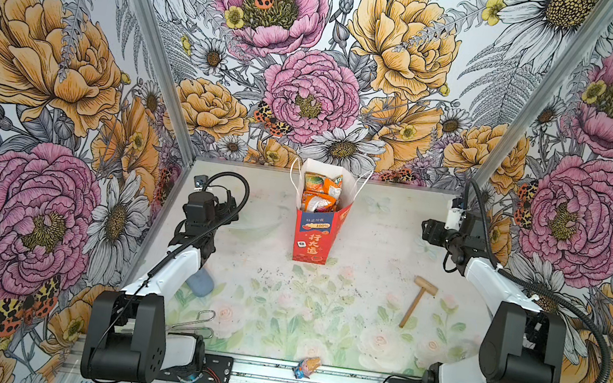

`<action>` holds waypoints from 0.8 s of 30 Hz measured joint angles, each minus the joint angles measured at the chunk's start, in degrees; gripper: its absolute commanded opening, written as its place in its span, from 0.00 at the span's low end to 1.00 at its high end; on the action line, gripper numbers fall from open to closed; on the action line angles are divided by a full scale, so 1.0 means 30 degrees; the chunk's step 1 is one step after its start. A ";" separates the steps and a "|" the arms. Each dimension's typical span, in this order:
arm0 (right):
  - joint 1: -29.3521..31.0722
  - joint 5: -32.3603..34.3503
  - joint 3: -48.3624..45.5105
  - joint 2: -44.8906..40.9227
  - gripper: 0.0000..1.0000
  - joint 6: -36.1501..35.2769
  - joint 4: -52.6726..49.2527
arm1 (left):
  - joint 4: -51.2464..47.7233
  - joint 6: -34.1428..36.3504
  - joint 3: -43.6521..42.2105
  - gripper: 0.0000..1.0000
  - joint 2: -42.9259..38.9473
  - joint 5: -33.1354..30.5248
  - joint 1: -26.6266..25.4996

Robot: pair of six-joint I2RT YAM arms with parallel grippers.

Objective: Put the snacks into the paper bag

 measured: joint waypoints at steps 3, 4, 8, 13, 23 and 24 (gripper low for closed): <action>-0.0015 0.0007 -0.0780 -0.0248 0.75 -0.0015 0.0889 | 0.1202 0.0117 -0.0612 0.99 0.0401 -0.0007 0.0000; -0.0029 0.0007 -0.0976 -0.0277 0.75 -0.0036 0.1180 | 0.1603 0.0124 -0.0801 0.99 0.0568 -0.0007 0.0007; -0.0029 0.0007 -0.1865 -0.0284 0.75 -0.0146 0.2463 | 0.2710 0.0131 -0.1224 0.99 0.1224 -0.0007 0.0022; -0.0029 0.0007 -0.3665 -0.0284 0.75 -0.0058 0.4699 | 0.3789 0.0138 -0.1537 0.98 0.1559 -0.0044 0.0022; -0.0066 -0.0102 -0.5974 -0.0284 0.75 0.0255 0.7847 | 0.5260 0.0284 -0.2725 0.99 0.1224 -0.0248 0.0087; -0.0066 -0.0066 -0.6280 -0.0284 0.75 0.0299 0.8233 | 0.5333 0.0291 -0.2849 0.99 0.1202 -0.0277 0.0124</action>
